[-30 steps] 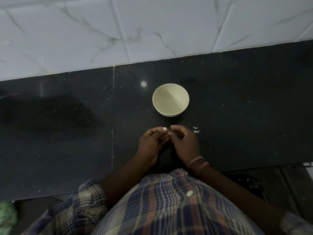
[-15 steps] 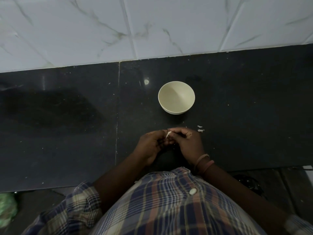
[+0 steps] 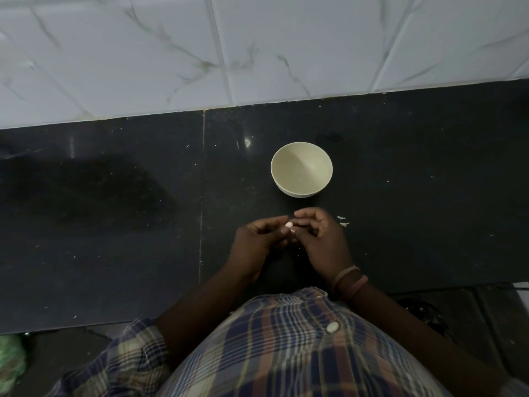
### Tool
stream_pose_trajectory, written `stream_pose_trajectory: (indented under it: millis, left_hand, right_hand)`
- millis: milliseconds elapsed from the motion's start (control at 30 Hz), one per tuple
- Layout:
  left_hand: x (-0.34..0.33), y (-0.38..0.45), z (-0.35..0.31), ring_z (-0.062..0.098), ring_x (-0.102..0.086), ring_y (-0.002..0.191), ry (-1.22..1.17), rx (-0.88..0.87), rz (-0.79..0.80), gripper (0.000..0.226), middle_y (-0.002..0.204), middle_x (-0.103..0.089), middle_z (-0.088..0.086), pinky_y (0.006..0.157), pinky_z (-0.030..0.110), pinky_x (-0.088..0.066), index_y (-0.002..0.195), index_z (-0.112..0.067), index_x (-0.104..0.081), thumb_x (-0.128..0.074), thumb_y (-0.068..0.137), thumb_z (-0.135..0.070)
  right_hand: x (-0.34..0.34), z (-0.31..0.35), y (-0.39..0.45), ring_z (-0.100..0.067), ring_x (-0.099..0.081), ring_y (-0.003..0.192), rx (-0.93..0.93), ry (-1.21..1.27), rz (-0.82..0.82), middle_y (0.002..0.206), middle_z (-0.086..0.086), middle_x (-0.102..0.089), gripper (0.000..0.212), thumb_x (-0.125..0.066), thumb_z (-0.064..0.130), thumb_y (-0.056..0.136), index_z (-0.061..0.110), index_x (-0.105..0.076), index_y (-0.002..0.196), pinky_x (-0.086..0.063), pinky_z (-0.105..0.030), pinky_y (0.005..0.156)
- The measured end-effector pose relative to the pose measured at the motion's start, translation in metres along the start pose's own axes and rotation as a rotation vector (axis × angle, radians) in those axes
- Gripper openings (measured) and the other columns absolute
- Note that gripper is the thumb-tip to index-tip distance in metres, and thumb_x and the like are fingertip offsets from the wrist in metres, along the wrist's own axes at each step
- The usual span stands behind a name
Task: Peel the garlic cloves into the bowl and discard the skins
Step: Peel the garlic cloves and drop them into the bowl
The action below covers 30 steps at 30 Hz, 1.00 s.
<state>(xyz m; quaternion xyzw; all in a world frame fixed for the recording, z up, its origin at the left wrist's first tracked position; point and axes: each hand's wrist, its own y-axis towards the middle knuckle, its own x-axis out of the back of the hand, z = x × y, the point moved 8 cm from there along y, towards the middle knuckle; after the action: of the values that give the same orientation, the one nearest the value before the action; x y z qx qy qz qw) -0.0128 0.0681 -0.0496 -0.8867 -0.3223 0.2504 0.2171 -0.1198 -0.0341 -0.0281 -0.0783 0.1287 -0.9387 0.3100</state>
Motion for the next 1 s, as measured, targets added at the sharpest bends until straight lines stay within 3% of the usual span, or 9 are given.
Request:
stream_pose_trajectory:
  millis: [133, 300, 500, 700, 800, 1000]
  left_hand:
    - [-0.002, -0.008, -0.017, 0.028, -0.075, 0.097, 0.084, -0.129, -0.034, 0.021, 0.102, -0.078, 0.014, 0.089, 0.037, -0.06, 0.11, -0.004, -0.074, -0.068, 0.09, 0.0]
    - [-0.005, -0.01, -0.026, 0.028, -0.075, 0.095, 0.166, -0.231, -0.062, 0.016, 0.097, -0.078, 0.01, 0.089, 0.04, -0.06, 0.104, -0.006, -0.074, -0.071, 0.089, -0.002]
    - [-0.006, -0.009, -0.024, 0.018, -0.074, 0.099, 0.278, -0.259, -0.057, 0.021, 0.101, -0.078, 0.001, 0.09, 0.038, -0.059, 0.109, -0.015, -0.075, -0.072, 0.09, -0.008]
    - [-0.009, -0.014, -0.029, 0.009, -0.074, 0.095, 0.472, -0.364, -0.091, 0.019, 0.099, -0.078, -0.007, 0.087, 0.03, -0.058, 0.106, -0.019, -0.079, -0.074, 0.089, -0.011]
    - [-0.013, -0.017, -0.033, 0.006, -0.073, 0.094, 0.52, -0.423, -0.088, 0.02, 0.099, -0.078, -0.007, 0.084, 0.022, -0.056, 0.105, -0.018, -0.079, -0.074, 0.089, -0.008]
    - [-0.016, -0.02, -0.034, 0.004, -0.072, 0.093, 0.563, -0.517, -0.129, 0.022, 0.096, -0.077, -0.013, 0.083, 0.019, -0.054, 0.1, -0.021, -0.08, -0.075, 0.086, -0.005]
  right_hand:
    - [0.001, 0.008, -0.002, -0.015, -0.074, 0.094, -0.014, 0.05, -0.032, 0.101, -0.006, -0.077, 0.026, -0.069, -0.003, 0.089, 0.01, -0.065, 0.112, -0.061, -0.028, 0.08]
    - [0.006, 0.021, -0.003, -0.016, -0.073, 0.076, -0.001, 0.047, -0.084, 0.086, -0.012, -0.077, 0.009, -0.07, -0.001, 0.089, -0.001, -0.074, 0.097, -0.058, -0.02, 0.068]
    - [0.006, 0.016, -0.002, -0.014, -0.068, 0.061, -0.083, 0.024, -0.032, 0.077, -0.014, -0.073, 0.011, -0.063, 0.0, 0.093, -0.003, -0.073, 0.094, -0.056, -0.021, 0.057]
    - [0.005, 0.008, -0.002, -0.021, -0.067, 0.057, -0.167, 0.01, 0.014, 0.081, -0.026, -0.072, 0.01, -0.064, 0.003, 0.093, -0.003, -0.071, 0.091, -0.059, -0.035, 0.059]
    - [0.006, 0.008, -0.003, -0.022, -0.069, 0.053, -0.191, -0.005, 0.033, 0.072, -0.02, -0.072, 0.01, -0.063, 0.005, 0.093, 0.002, -0.07, 0.088, -0.057, -0.037, 0.059]
    - [0.008, 0.009, -0.004, -0.023, -0.07, 0.055, -0.205, -0.072, 0.075, 0.065, -0.009, -0.072, 0.012, -0.063, 0.006, 0.094, -0.004, -0.07, 0.094, -0.055, -0.045, 0.066]
